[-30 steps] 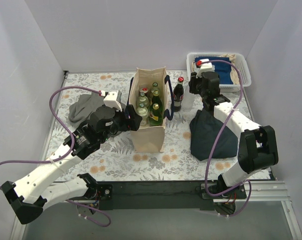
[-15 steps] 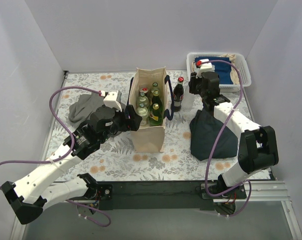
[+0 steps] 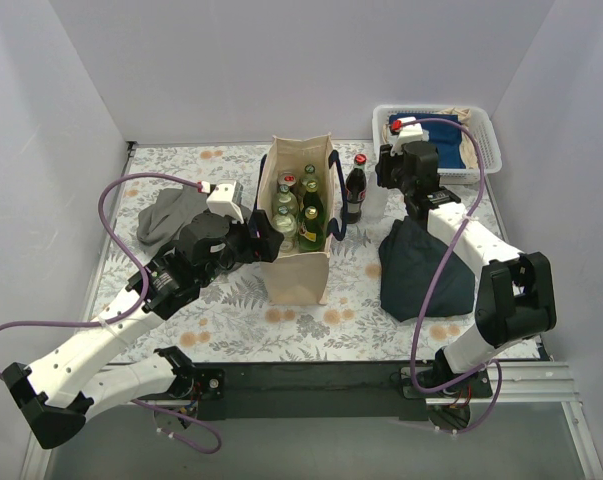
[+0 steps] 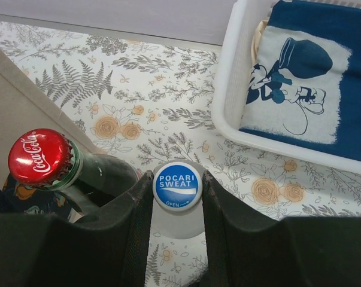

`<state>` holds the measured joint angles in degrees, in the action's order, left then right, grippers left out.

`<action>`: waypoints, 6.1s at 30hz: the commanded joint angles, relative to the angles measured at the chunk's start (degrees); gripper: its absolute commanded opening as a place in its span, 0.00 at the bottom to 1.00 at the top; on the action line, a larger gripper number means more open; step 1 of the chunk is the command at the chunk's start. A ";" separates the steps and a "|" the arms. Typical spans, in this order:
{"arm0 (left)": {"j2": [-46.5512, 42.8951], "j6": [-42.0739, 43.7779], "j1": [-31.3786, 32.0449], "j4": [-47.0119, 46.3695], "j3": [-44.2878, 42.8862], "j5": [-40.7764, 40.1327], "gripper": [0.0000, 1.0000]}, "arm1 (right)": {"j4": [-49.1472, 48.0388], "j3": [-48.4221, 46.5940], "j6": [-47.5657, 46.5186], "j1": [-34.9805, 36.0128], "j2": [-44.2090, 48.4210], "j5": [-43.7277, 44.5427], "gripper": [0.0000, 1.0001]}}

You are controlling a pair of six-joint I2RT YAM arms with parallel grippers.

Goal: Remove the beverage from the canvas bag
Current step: Place the drink at the center of the board, then adjust the canvas bag at the center of the board.

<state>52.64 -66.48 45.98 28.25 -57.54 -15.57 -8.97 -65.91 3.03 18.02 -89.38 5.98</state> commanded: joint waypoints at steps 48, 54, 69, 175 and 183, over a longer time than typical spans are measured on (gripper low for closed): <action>0.09 0.65 0.17 -0.48 -0.29 0.72 0.79 | 16.09 -18.91 14.02 -4.49 10.37 -26.89 0.98; 0.62 0.74 0.17 -0.21 -1.70 0.81 0.80 | 18.90 -18.56 15.60 -5.45 9.14 -30.59 0.83; 4.22 2.23 0.17 0.67 -4.60 -0.16 0.81 | 25.40 -17.94 14.12 -6.60 8.79 -25.33 0.88; -1.75 -0.14 0.17 4.09 11.57 15.49 0.68 | 49.49 -32.36 3.56 28.91 -2.29 -9.93 0.39; -1.05 -1.11 0.17 3.92 12.10 12.68 0.68 | 49.31 -29.19 3.92 29.35 -2.02 -6.44 0.40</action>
<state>51.22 -68.12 45.87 27.38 -47.18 -2.83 41.78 -95.64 6.48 46.98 -93.12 -4.16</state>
